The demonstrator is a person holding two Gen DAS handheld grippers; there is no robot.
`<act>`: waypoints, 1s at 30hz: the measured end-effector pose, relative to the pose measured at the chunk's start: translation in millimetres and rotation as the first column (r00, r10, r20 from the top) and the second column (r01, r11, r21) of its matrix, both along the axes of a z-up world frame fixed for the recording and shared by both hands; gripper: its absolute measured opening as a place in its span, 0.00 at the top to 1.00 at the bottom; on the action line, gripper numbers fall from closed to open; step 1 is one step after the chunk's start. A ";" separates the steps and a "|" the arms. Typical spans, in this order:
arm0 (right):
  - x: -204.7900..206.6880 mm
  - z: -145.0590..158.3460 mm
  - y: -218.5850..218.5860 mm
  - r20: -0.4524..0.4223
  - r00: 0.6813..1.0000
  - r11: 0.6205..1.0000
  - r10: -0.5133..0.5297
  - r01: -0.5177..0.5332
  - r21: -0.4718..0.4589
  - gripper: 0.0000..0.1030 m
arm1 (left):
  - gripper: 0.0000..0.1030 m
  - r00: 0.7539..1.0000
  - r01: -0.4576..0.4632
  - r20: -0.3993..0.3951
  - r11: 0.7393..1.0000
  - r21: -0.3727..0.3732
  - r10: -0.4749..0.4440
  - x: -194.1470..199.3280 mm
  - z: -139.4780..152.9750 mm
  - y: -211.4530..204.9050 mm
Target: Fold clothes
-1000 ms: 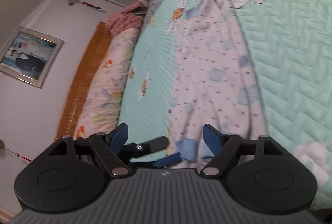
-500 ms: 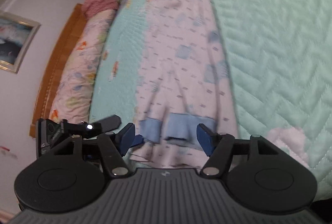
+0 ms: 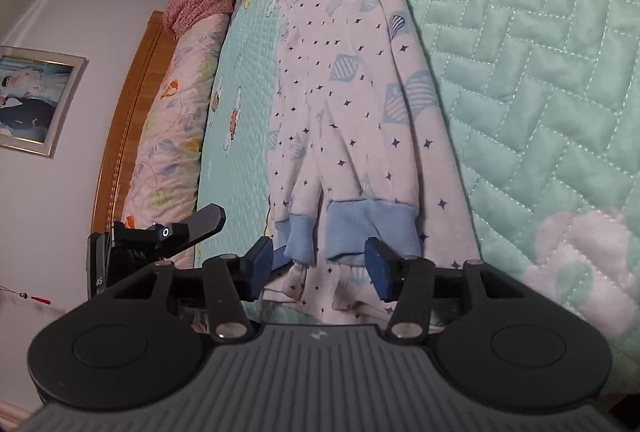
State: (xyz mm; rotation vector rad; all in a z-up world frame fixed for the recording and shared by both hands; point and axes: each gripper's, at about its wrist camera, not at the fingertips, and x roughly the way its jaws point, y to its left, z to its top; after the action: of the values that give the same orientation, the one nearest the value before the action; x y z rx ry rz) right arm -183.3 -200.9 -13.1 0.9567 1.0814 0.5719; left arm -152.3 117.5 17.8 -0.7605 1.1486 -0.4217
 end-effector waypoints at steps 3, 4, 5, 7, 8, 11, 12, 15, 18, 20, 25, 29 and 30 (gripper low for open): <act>-3.6 4.4 -1.8 0.002 1.000 0.999 0.018 -0.018 -0.031 0.39 | 0.01 0.998 0.039 0.053 0.996 0.084 -0.043 -8.4 14.6 -4.5; -5.4 5.3 -2.4 0.005 1.000 0.999 0.023 -0.022 -0.030 0.37 | 0.01 0.996 0.047 0.074 0.995 0.090 -0.054 -12.1 18.4 -4.2; -7.7 5.8 -4.0 0.006 1.000 0.999 0.024 -0.024 -0.028 0.36 | 0.01 0.994 0.049 0.089 0.995 0.086 -0.056 -15.3 21.2 -2.4; -12.1 5.7 -6.3 0.005 1.000 0.999 0.022 -0.021 -0.027 0.36 | 0.01 0.993 0.037 0.105 0.997 0.073 -0.044 -19.5 25.5 3.3; -13.3 5.4 -7.0 0.002 1.000 0.999 0.022 -0.022 -0.027 0.36 | 0.01 0.993 0.023 0.110 0.997 0.073 -0.031 -21.4 27.1 7.0; -17.0 8.2 -9.7 0.007 1.000 0.999 0.021 -0.021 -0.028 0.35 | 0.01 0.992 -0.043 0.118 0.995 0.086 0.033 -22.9 30.7 20.2; -17.9 11.1 -11.7 0.015 1.000 0.999 0.017 -0.017 -0.029 0.34 | 0.01 0.991 -0.061 0.122 0.994 0.086 0.050 -22.6 31.8 25.1; -20.7 20.8 -24.5 0.051 0.998 1.000 -0.024 0.024 -0.002 0.29 | 0.01 0.987 -0.111 0.126 0.989 0.101 0.098 -21.4 33.1 40.3; -21.6 24.6 -44.6 0.058 0.994 0.995 -0.092 0.089 0.047 0.27 | 0.01 0.986 -0.139 0.107 0.984 0.112 0.127 -19.8 27.7 53.3; -21.7 23.2 -56.0 0.055 0.990 0.991 -0.127 0.125 0.040 0.27 | 0.01 0.988 -0.141 0.074 0.983 0.118 0.133 -18.4 19.2 57.4; -21.4 6.8 -71.0 0.002 0.987 0.987 -0.159 0.159 -0.020 0.27 | 0.01 0.993 -0.120 0.021 0.986 0.114 0.118 -15.6 0.6 55.0; -17.9 -5.1 -64.8 -0.012 0.992 0.991 -0.128 0.128 -0.025 0.26 | 0.00 0.997 -0.080 -0.007 0.994 0.070 0.081 -9.0 -3.9 49.7; -15.9 -7.4 -62.5 -0.018 0.993 0.993 -0.116 0.116 -0.015 0.26 | 0.00 0.997 -0.071 -0.019 0.996 0.054 0.072 -6.7 -6.2 48.3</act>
State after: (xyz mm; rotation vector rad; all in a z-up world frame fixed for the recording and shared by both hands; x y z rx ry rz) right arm -199.2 -263.4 -20.5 1.0072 1.0378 0.4606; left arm -159.0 165.8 11.6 -0.7585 1.1446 -0.3223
